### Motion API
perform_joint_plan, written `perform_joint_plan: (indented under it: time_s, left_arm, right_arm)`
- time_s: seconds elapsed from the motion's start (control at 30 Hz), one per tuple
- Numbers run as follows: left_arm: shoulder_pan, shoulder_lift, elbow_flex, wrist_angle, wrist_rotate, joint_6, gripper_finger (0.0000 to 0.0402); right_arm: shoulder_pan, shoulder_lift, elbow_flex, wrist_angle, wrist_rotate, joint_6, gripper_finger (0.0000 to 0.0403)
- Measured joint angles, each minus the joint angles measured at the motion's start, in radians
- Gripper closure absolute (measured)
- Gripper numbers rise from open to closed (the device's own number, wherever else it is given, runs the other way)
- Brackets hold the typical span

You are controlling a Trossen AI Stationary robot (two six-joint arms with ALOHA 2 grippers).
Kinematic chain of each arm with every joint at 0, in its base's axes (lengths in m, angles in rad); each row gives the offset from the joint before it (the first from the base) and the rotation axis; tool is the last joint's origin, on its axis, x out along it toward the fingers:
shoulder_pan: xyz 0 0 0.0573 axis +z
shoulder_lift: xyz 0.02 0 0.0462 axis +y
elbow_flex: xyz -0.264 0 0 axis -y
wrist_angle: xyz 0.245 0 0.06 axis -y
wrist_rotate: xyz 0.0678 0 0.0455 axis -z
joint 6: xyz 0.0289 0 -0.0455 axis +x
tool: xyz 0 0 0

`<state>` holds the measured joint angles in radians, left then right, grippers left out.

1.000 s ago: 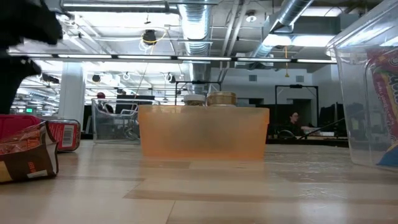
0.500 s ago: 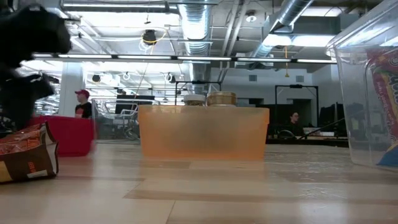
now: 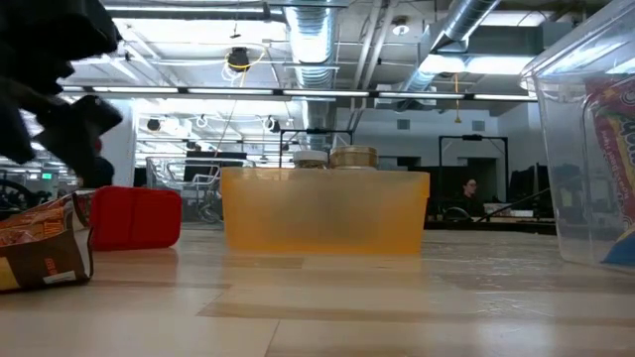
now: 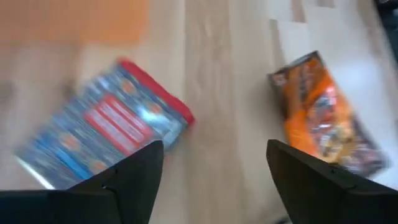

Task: Pick & Place Food Item
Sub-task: Put the red seasoning can into the orange bin

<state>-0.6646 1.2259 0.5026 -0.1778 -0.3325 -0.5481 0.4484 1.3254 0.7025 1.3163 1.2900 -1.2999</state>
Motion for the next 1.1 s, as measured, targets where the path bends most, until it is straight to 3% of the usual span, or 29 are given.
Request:
perform_joint_plan:
  time_s: [0.2, 0.43, 1.1]
  left_arm:
    - [-0.029, 0.000, 0.000, -0.051, -0.178, 0.093, 0.0150]
    - [-0.023, 0.000, 0.000, -0.143, -0.176, -0.011, 0.0138]
    - [-0.023, -0.004, -0.070, -0.109, -0.183, -0.125, 0.0117]
  right_arm:
    - [0.000, 0.000, 0.000, 0.000, 0.000, 0.000, 0.0288]
    - [0.000, 0.000, 0.000, 0.000, 0.000, 0.002, 0.0288]
    - [0.000, 0.000, 0.000, 0.000, 0.000, 0.002, 0.0288]
